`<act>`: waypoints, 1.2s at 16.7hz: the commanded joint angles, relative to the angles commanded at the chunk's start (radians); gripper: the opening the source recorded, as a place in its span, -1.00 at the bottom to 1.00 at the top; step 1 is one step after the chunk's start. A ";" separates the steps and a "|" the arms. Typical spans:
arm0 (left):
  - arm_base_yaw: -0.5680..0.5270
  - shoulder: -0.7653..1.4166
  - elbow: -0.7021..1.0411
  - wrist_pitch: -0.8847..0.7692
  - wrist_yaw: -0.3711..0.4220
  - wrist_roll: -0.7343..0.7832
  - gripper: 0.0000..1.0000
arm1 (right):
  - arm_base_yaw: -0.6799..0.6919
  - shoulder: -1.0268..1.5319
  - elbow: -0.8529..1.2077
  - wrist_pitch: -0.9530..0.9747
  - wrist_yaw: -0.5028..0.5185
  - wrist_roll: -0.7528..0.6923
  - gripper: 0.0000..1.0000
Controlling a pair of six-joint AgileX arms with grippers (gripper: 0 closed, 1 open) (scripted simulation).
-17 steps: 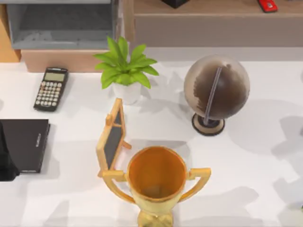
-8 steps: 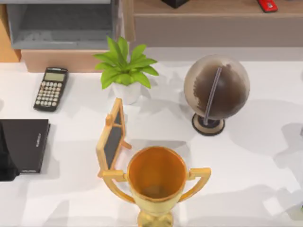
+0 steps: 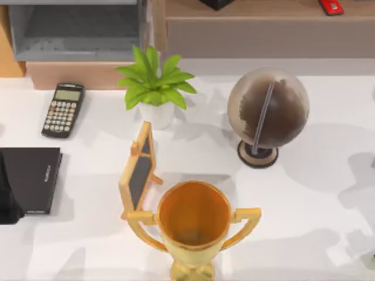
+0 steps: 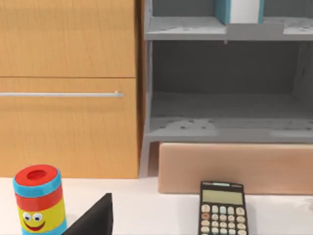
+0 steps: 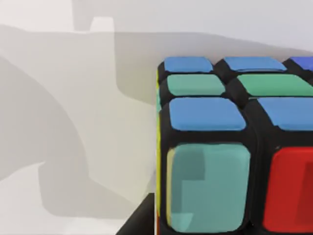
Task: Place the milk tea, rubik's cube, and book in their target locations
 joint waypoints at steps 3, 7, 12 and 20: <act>0.000 0.000 0.000 0.000 0.000 0.000 1.00 | 0.000 0.000 0.000 0.000 0.000 0.000 -0.51; 0.000 0.000 0.000 0.000 0.000 0.000 1.00 | 0.000 0.000 0.000 0.000 0.000 0.000 -1.00; 0.000 0.000 0.000 0.000 0.000 0.000 1.00 | 0.000 0.000 0.000 0.000 0.000 0.000 -1.00; 0.000 0.000 0.000 0.000 0.000 0.000 1.00 | -0.002 -0.031 0.066 -0.101 0.001 -0.001 -1.00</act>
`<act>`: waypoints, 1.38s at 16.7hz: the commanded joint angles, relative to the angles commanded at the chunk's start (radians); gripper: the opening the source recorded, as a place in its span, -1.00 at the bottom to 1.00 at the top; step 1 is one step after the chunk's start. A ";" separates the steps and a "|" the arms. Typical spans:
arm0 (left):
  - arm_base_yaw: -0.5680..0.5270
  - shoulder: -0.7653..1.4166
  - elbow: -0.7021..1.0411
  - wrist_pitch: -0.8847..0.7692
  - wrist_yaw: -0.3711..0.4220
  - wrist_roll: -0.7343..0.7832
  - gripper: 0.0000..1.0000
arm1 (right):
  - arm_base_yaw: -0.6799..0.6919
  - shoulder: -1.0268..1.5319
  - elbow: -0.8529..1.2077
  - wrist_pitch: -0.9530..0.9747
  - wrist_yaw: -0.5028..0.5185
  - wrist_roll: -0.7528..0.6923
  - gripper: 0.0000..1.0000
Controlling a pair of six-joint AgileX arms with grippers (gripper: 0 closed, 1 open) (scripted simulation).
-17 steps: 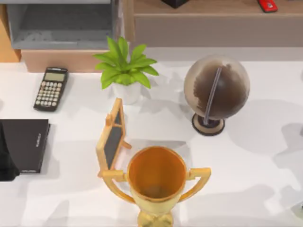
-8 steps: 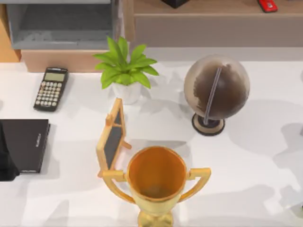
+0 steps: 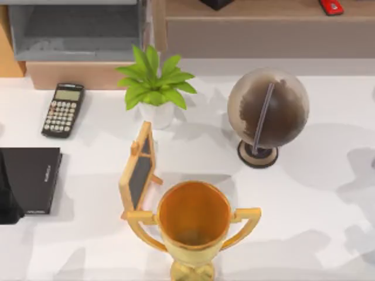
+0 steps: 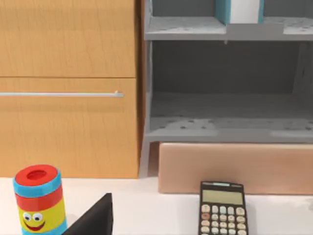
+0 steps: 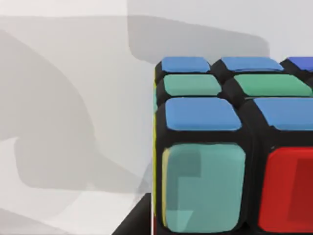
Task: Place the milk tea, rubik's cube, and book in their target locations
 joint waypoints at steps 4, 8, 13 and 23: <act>0.000 0.000 0.000 0.000 0.000 0.000 1.00 | -0.001 -0.017 0.029 -0.041 0.000 0.000 -1.00; 0.000 0.000 0.000 0.000 0.000 0.000 1.00 | 0.003 -0.008 0.035 -0.028 0.005 0.004 -1.00; 0.000 0.000 0.000 0.000 0.000 0.000 1.00 | 0.050 0.063 0.165 0.147 0.074 0.056 -1.00; 0.000 0.000 0.000 0.000 0.000 0.000 1.00 | 0.217 0.240 0.586 0.815 0.303 0.255 -1.00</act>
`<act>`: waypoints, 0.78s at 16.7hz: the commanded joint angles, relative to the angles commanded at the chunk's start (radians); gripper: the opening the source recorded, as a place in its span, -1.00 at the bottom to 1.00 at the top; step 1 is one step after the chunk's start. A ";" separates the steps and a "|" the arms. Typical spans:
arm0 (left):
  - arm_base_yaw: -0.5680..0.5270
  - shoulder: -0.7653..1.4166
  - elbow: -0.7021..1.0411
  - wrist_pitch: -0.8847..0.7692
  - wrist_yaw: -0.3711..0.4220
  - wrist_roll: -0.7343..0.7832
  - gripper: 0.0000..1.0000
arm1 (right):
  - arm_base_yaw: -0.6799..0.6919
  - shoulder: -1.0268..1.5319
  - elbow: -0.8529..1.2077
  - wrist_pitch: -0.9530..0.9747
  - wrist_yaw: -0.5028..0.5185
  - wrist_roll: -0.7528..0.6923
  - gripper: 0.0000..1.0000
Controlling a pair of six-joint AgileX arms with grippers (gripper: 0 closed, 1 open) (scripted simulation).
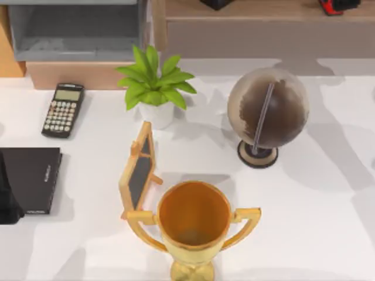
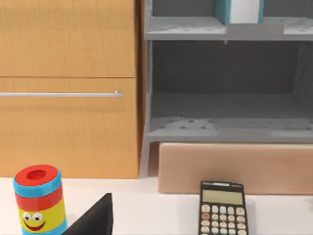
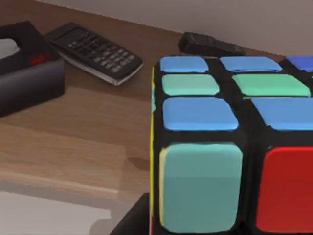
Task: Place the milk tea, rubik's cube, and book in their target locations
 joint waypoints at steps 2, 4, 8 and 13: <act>0.000 0.000 0.000 0.000 0.000 0.000 1.00 | 0.029 0.023 0.069 0.133 0.039 0.038 -1.00; 0.000 0.000 0.000 0.000 0.000 0.000 1.00 | 0.051 0.042 0.123 0.231 0.071 0.068 -1.00; 0.000 0.000 0.000 0.000 0.000 0.000 1.00 | 0.067 0.064 0.165 0.306 0.098 0.094 -1.00; 0.000 0.000 0.000 0.000 0.000 0.000 1.00 | 0.060 0.059 0.165 0.305 0.095 0.094 -1.00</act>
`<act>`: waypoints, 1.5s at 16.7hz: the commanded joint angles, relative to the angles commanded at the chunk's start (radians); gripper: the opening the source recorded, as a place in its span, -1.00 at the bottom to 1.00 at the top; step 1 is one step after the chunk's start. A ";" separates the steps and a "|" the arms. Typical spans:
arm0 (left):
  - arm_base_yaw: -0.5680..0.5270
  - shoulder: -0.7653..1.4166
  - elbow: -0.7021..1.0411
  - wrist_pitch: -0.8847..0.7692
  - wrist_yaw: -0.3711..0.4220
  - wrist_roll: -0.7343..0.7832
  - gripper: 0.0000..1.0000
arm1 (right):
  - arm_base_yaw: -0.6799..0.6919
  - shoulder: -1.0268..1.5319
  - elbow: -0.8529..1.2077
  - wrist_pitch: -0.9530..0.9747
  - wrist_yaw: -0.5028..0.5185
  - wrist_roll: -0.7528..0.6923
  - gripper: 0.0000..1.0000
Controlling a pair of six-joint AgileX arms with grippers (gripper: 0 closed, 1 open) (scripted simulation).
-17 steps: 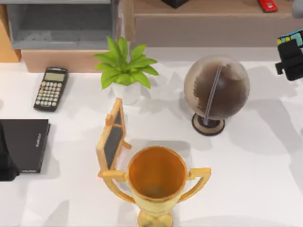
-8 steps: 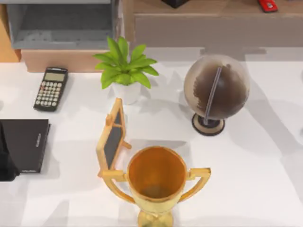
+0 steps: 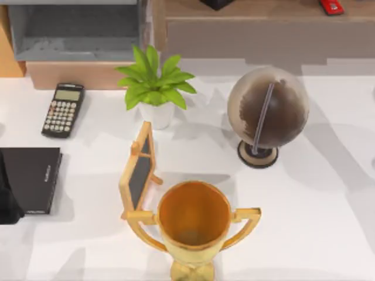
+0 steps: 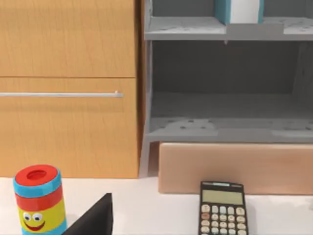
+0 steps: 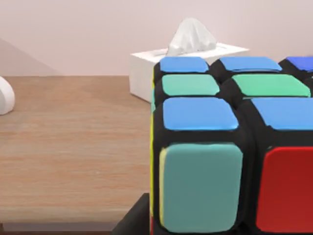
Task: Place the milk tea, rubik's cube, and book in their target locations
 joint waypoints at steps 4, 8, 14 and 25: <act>0.000 0.000 0.000 0.000 0.000 0.000 1.00 | -0.090 0.005 0.113 0.014 -0.029 -0.020 -1.00; 0.000 0.000 0.000 0.000 0.000 0.000 1.00 | -0.158 0.146 0.342 -0.004 -0.062 -0.033 -1.00; 0.000 0.000 0.000 0.000 0.000 0.000 1.00 | -0.085 0.377 0.454 -0.068 -0.080 -0.003 -1.00; 0.000 0.000 0.000 0.000 0.000 0.000 1.00 | -0.082 0.382 0.452 -0.071 -0.080 -0.002 0.06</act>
